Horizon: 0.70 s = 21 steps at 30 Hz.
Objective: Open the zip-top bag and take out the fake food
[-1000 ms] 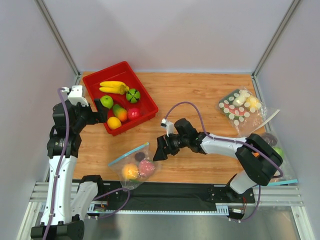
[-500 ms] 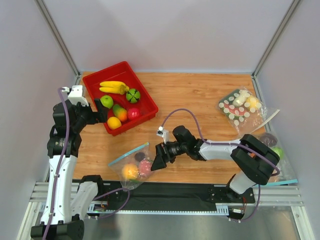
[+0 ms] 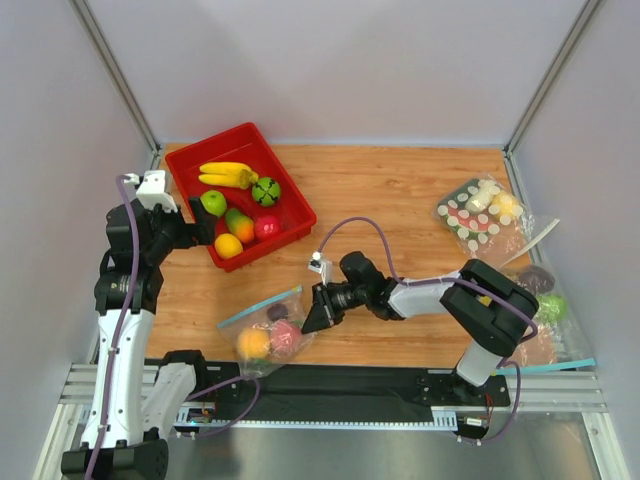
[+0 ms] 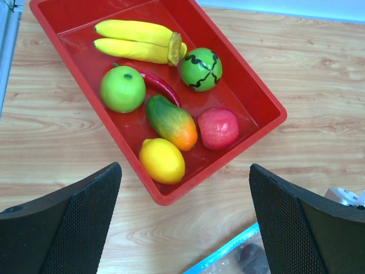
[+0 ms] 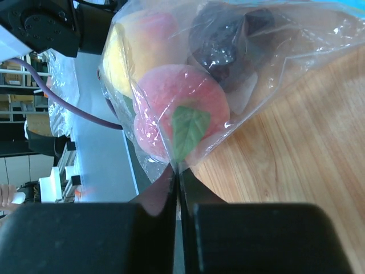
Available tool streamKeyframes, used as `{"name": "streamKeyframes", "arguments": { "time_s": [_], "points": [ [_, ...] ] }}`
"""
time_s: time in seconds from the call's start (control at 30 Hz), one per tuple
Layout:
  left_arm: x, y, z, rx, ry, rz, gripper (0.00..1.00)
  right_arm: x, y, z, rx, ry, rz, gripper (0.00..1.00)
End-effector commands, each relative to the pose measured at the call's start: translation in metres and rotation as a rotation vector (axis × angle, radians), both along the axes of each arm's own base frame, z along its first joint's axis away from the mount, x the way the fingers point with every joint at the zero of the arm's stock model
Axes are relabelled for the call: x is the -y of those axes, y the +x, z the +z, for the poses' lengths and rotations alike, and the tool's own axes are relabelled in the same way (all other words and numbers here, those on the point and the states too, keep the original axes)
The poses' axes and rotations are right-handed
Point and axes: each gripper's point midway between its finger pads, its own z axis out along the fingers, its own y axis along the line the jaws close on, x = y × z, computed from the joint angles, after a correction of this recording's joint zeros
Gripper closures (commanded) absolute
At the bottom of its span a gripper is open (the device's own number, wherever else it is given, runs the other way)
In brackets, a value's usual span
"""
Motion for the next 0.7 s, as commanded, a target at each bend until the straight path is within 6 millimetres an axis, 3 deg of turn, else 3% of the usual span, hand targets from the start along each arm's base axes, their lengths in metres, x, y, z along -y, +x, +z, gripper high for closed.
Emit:
{"name": "streamKeyframes", "arguments": {
  "time_s": [0.0,0.2,0.33,0.47,0.53,0.63,0.67],
  "points": [
    [0.001,0.005,0.008,0.038,0.009,-0.016,0.01,-0.016,0.017,0.025,0.100,0.079,-0.016,1.00],
    [0.022,0.007,0.004,0.029,-0.011,-0.107,0.01,-0.004,0.032,0.046,0.176,0.096,-0.045,1.00],
    [0.054,0.007,-0.005,-0.007,0.016,-0.189,0.01,0.018,0.041,0.053,0.242,0.053,-0.063,1.00],
    [0.094,0.001,-0.008,-0.042,-0.070,-0.321,0.01,0.041,0.048,0.075,0.349,0.051,-0.080,1.00],
    [0.111,-0.001,-0.007,-0.044,-0.133,-0.388,0.01,0.051,0.043,0.074,0.403,0.028,-0.043,1.00],
    [0.140,-0.007,-0.003,-0.016,-0.214,-0.517,0.01,0.067,0.027,0.088,0.499,0.048,0.019,1.00],
    [0.149,-0.006,0.006,0.031,-0.234,-0.560,0.01,0.070,0.022,0.089,0.513,0.054,0.034,1.00]
  ]
}}
